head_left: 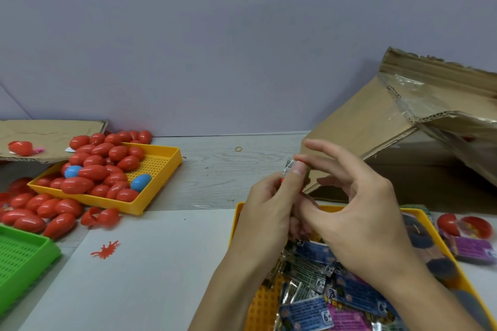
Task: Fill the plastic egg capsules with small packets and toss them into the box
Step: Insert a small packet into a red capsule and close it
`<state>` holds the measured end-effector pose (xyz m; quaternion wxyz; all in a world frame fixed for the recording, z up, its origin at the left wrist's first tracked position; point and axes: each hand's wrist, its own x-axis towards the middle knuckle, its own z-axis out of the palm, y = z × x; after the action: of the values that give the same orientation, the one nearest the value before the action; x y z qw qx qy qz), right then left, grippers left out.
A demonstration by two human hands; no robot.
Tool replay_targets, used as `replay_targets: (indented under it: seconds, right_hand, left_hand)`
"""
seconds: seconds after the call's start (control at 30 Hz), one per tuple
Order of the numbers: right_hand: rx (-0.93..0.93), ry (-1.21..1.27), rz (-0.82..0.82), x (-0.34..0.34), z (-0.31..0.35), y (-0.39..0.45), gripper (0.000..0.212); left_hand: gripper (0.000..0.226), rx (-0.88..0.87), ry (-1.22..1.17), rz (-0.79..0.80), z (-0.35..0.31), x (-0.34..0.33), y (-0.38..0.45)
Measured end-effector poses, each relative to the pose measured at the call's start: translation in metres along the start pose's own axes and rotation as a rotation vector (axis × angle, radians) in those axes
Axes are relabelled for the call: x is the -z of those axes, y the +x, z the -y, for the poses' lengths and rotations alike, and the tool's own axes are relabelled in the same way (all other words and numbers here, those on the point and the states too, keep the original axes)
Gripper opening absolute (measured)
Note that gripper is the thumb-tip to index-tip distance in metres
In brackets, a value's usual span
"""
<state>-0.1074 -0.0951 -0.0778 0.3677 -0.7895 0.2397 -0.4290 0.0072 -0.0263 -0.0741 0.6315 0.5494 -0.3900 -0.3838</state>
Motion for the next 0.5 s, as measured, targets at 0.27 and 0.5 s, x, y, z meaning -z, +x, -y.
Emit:
replay_targets:
  seconds: [0.27,0.5]
  right_hand:
    - [-0.014,-0.015,-0.019,-0.0006,-0.0021,-0.0004,0.066]
    - [-0.020,-0.019,0.012,-0.0007,-0.0006,-0.0002,0.069]
  left_hand:
    - [0.046,-0.006,-0.050,-0.016,0.0008,-0.0014,-0.0001]
    - [0.045,0.006,-0.048,-0.043,-0.0029,-0.0016,0.0009]
